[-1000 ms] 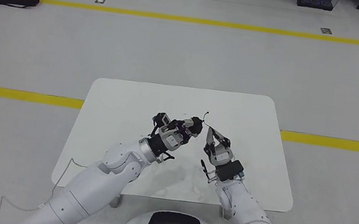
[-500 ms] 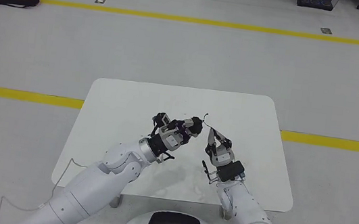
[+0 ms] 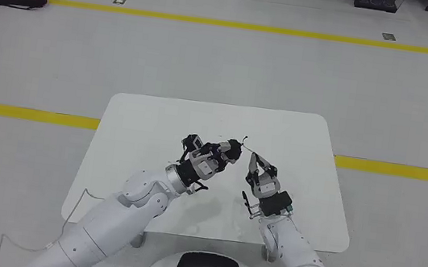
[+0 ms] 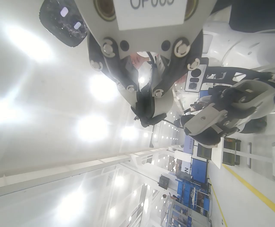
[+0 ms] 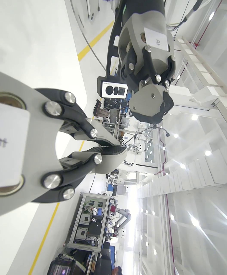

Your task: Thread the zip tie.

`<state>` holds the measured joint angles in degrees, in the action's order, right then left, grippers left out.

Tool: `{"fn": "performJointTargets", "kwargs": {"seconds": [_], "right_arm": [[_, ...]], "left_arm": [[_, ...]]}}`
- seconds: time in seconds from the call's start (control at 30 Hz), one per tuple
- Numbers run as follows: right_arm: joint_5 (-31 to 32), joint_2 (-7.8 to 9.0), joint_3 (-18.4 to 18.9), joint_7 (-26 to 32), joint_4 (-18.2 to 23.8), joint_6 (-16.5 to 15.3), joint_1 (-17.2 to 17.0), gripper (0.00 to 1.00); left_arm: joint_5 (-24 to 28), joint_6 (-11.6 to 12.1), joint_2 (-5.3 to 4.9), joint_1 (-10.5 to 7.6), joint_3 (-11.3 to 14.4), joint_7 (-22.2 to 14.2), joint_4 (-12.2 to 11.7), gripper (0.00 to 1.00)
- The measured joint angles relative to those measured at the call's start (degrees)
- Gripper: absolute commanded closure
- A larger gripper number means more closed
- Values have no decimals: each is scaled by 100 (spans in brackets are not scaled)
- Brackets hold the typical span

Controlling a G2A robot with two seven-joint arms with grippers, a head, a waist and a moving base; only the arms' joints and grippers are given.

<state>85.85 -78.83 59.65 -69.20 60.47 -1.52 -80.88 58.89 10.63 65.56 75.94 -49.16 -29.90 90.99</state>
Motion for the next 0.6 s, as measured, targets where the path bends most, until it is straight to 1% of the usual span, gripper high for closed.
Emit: {"fn": "performJointTargets", "kwargs": {"seconds": [0.6], "right_arm": [[-13, 0, 75, 18, -107, 29, 11, 100]], "left_arm": [[0, 0, 0, 0, 0, 0, 0, 100]]}}
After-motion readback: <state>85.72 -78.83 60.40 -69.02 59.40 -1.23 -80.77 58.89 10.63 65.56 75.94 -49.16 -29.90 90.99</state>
